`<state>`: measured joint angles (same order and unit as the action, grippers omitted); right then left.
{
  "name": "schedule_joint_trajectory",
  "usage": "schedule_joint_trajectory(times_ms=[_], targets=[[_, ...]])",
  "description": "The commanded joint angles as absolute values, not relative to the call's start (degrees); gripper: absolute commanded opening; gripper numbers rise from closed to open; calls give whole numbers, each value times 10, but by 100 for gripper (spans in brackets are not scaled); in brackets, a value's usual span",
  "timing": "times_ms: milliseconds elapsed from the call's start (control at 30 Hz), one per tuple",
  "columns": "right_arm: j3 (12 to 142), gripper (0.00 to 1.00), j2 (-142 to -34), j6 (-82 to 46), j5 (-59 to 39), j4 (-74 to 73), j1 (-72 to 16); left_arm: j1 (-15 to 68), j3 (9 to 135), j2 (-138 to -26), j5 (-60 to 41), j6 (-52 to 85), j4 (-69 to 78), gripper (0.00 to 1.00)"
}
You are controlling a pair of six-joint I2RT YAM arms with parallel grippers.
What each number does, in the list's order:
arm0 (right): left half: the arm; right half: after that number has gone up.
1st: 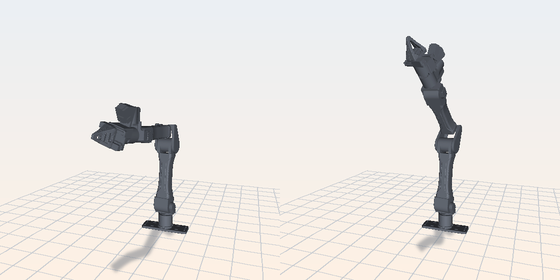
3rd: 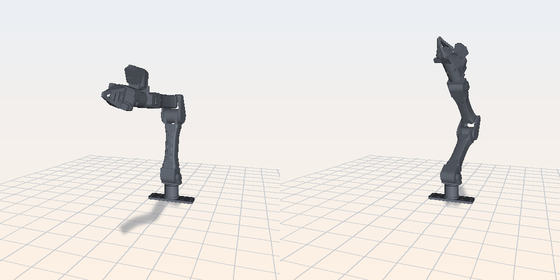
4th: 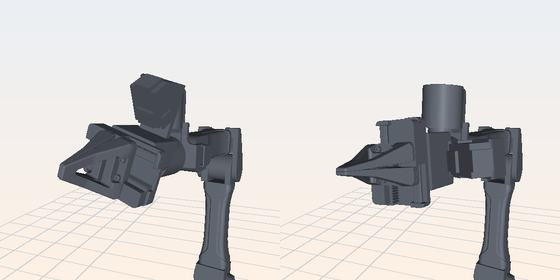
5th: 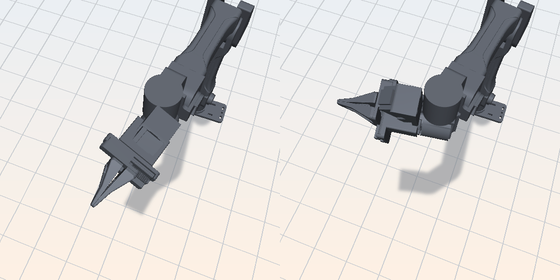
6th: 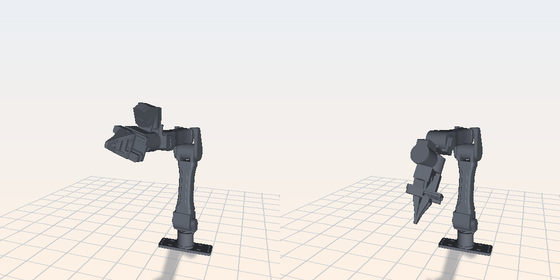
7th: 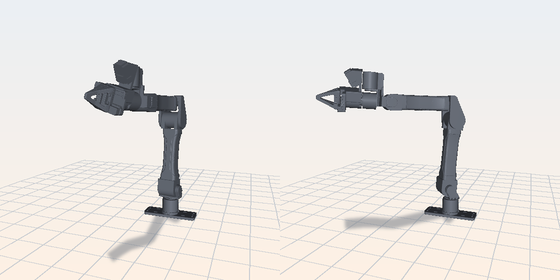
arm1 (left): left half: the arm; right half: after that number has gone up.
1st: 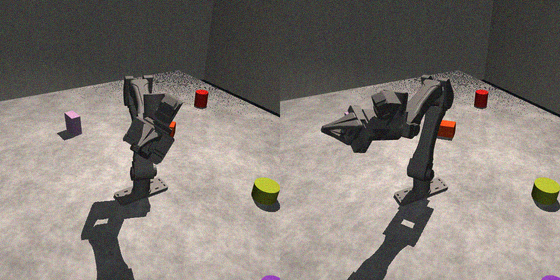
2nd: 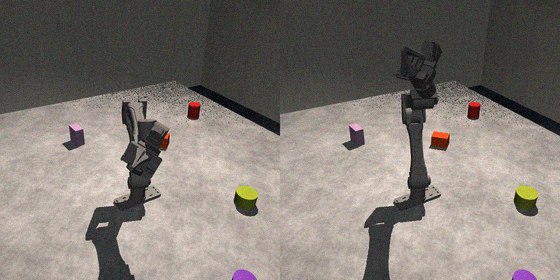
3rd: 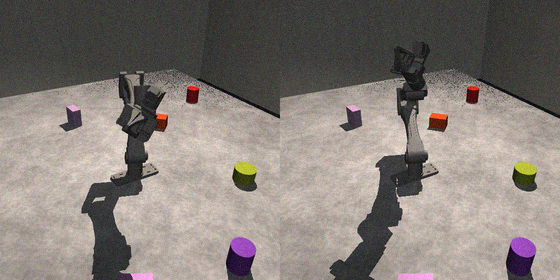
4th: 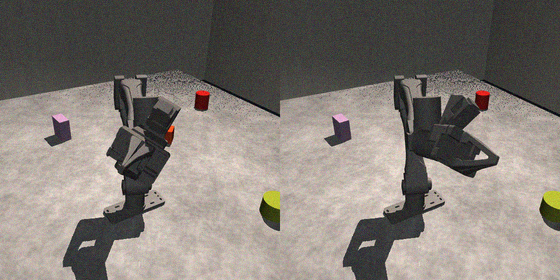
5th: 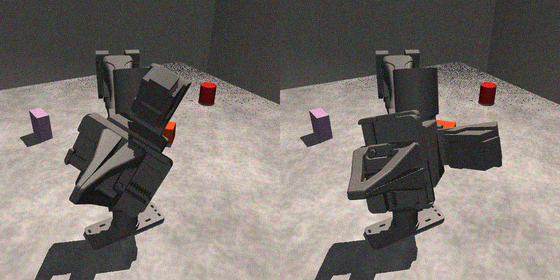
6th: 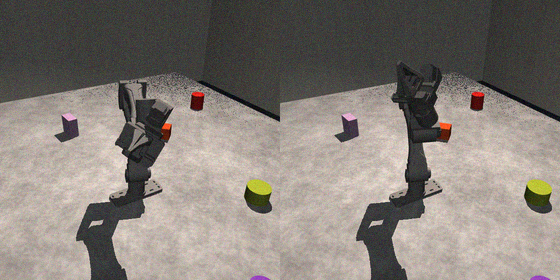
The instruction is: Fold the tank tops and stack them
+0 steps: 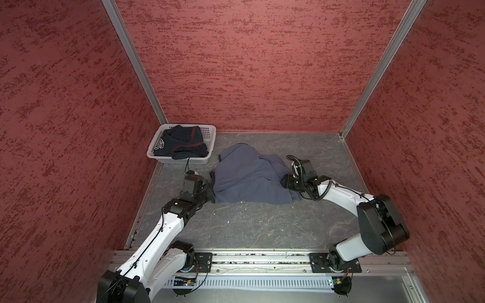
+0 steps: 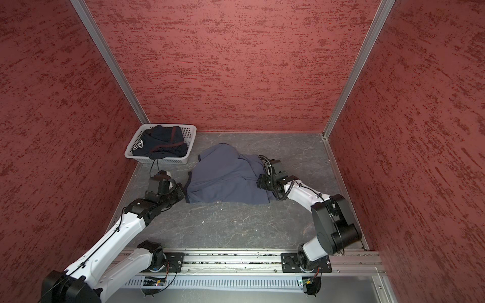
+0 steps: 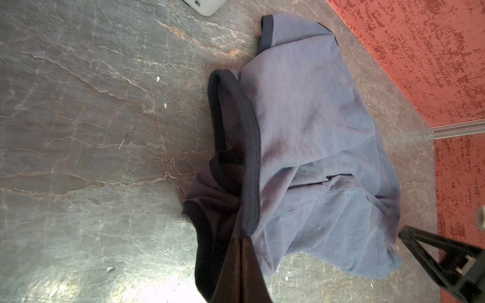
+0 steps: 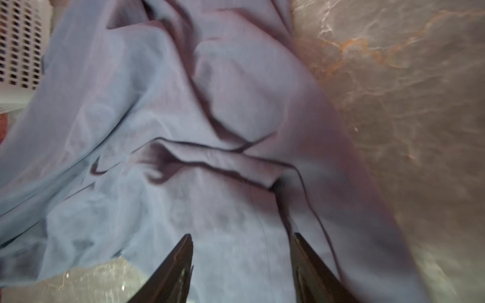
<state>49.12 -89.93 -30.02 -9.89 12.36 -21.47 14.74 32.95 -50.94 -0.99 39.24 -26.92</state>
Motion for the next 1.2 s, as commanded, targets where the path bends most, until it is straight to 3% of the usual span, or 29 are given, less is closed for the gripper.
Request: schedule_joint_trajectory(times_ms=[0, 200, 667, 800, 1067, 1167], targets=[[518, 63, -931, -289, -112, 109, -212, 143, 317, -504, -18, 398, -261, 0], [524, 62, -961, -284, -126, 105, -219, 141, 309, -512, -22, 398, -251, 0], [429, 12, -885, -274, -150, 84, -273, 128, 307, -542, -21, 398, -243, 0], [404, 12, -865, -277, -110, 85, -288, 125, 303, -541, -24, 399, -240, 0], [416, 22, -836, -280, -47, 102, -288, 122, 303, -539, -27, 397, -245, 0], [425, 35, -803, -285, -48, 105, -286, 120, 301, -532, -25, 396, -252, 0]])
